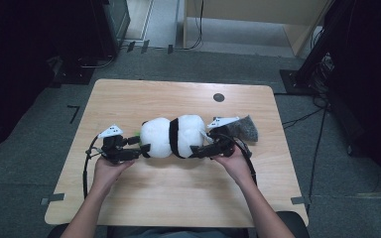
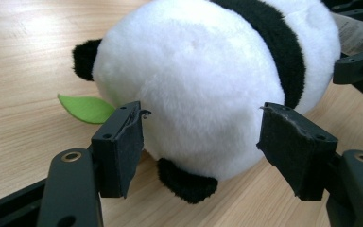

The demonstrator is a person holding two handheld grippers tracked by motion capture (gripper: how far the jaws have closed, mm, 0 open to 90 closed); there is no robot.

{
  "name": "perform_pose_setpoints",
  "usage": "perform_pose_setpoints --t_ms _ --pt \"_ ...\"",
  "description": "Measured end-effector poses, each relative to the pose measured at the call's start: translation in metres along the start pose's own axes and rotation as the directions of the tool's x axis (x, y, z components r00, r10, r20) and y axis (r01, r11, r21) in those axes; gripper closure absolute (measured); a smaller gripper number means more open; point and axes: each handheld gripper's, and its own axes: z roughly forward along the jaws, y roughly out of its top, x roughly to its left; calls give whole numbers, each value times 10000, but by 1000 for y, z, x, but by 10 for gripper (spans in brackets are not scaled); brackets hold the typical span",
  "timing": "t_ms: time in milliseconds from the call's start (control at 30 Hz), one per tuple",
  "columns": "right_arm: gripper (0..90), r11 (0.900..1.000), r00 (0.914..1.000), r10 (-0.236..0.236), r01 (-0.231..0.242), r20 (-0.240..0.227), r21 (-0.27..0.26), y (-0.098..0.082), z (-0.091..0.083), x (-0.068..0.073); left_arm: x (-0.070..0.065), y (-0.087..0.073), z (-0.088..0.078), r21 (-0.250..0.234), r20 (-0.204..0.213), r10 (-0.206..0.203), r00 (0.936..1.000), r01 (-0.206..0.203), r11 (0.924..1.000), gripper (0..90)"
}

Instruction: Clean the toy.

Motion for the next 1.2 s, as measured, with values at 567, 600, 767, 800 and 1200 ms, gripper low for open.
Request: perform_pose_setpoints --t_ms 567,600,767,800,1200 --pt "353 9734 9873 -835 1099 1354 -2011 12 -9 7 -6 6 12 281 -442 430 9981 -418 9987 289" --pt "358 9734 9856 -948 1212 1400 -1942 12 -6 8 -6 6 12 278 -452 421 9981 -408 9988 290" --pt "379 9688 9820 -1132 1428 1509 -2026 7 0 6 -5 5 14 351 -421 391 9983 -377 9987 294" --pt "379 9709 9836 -1109 1378 1421 -1961 6 2 5 -5 5 15 401 -431 420 9982 -403 9984 295" --pt "374 9833 9979 -534 591 372 -1722 4 1 -13 -6 6 19 239 -424 565 9975 -555 9982 314"
